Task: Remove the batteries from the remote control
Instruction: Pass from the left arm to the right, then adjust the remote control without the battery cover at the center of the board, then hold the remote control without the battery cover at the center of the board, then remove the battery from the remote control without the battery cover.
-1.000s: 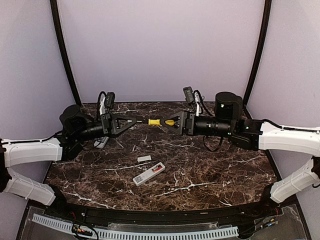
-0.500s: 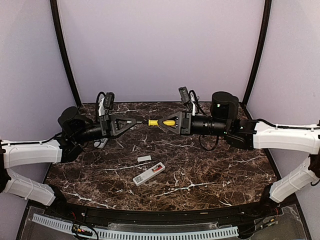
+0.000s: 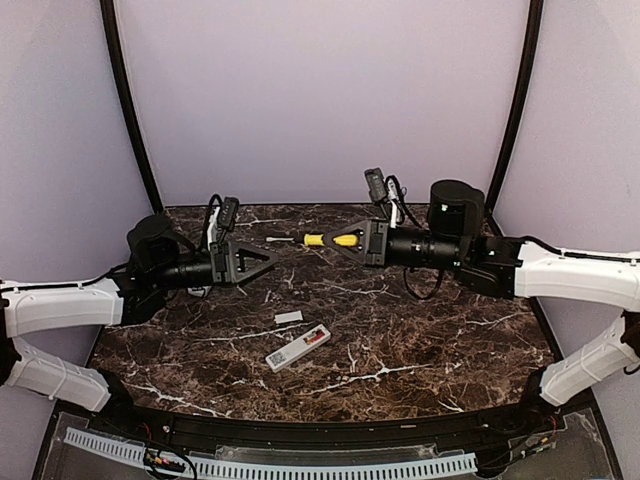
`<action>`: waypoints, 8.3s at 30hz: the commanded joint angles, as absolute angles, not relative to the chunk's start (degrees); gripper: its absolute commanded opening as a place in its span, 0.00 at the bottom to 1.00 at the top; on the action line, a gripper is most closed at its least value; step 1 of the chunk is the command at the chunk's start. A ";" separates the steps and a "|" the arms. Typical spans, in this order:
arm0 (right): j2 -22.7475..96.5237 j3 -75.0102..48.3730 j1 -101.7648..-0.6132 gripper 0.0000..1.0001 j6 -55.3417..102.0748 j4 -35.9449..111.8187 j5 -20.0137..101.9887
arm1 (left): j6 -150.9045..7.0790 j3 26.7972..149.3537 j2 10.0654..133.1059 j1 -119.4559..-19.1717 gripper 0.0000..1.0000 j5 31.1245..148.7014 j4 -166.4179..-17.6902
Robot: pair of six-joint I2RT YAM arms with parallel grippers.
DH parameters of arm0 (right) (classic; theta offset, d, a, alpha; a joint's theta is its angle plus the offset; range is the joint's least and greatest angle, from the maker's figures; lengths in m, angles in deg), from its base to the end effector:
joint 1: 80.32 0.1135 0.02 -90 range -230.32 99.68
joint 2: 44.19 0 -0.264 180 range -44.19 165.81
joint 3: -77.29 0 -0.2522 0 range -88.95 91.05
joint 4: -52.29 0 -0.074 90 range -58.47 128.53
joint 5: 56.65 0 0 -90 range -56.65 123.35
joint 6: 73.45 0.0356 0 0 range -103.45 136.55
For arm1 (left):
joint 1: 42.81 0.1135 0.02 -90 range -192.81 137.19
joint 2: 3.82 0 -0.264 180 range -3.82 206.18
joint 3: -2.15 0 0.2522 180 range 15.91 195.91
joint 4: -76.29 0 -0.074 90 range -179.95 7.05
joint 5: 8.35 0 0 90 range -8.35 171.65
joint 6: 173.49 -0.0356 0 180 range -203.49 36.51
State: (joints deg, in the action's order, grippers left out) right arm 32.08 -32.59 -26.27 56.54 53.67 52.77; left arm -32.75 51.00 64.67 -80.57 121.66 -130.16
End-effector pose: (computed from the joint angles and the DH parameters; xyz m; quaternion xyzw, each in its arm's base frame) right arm 0.1755 0.2622 0.3340 -0.2021 0.7059 0.5729 0.3642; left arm 0.1925 -0.1781 0.2864 0.1837 0.6487 -0.6530 0.3449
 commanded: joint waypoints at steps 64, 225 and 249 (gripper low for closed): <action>21.76 -35.61 -26.79 0.00 47.99 40.38 31.97 | -62.57 66.27 88.41 -97.89 0.64 67.72 -68.60; 33.11 -42.68 -25.08 0.00 80.38 37.48 43.44 | -60.11 69.96 95.53 -85.41 0.25 101.34 -69.86; 31.97 -40.13 -21.87 0.00 74.53 21.23 36.82 | -61.17 70.44 95.58 -85.53 0.25 100.48 -69.58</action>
State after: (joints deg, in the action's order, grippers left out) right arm 30.44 -40.81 -23.24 74.48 21.04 37.58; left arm -60.36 70.87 93.89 -83.79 98.56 -71.01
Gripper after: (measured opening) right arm 0.121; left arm 0.255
